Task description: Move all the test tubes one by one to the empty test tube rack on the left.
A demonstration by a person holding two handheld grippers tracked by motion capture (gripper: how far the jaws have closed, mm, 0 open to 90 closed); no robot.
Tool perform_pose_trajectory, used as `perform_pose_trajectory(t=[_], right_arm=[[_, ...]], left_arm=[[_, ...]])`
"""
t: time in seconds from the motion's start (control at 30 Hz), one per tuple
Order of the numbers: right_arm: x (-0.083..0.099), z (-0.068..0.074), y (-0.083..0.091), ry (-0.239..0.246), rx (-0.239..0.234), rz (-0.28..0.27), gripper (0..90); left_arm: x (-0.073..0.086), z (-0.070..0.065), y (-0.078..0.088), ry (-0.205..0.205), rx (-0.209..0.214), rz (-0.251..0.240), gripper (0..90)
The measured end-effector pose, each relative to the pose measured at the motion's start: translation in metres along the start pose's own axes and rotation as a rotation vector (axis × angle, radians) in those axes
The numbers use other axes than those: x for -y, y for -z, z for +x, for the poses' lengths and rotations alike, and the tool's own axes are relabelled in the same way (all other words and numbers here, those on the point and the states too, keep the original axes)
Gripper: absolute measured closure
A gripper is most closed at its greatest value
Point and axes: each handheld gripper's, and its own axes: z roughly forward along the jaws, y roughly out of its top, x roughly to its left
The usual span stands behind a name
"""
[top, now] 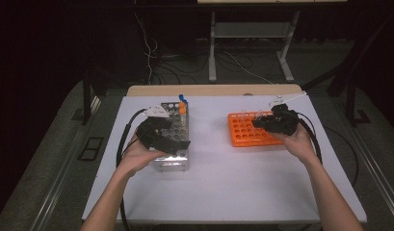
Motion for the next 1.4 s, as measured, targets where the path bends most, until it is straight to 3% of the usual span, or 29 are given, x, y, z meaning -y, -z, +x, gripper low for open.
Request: perform_pose_trajectory(t=[0.3, 0.63, 0.97, 1.4], right_arm=[[-0.003, 0.018, 0.018, 0.017, -0.066, 0.013, 74.8], [-0.009, 0.054, 0.028, 0.088, -0.153, 0.037, 74.8], [-0.012, 0.084, 0.019, 0.153, -0.24, 0.072, 74.8], [-0.014, 0.12, 0.002, 0.241, -0.328, 0.128, 74.8]], left_arm=[[-0.007, -0.01, 0.002, -0.029, 0.028, -0.002, 0.0], [-0.017, -0.033, -0.003, -0.105, 0.081, 0.012, 0.0], [-0.03, -0.056, -0.009, -0.188, 0.134, 0.038, 0.0], [-0.035, -0.068, -0.022, -0.255, 0.182, 0.1, 2.9]])
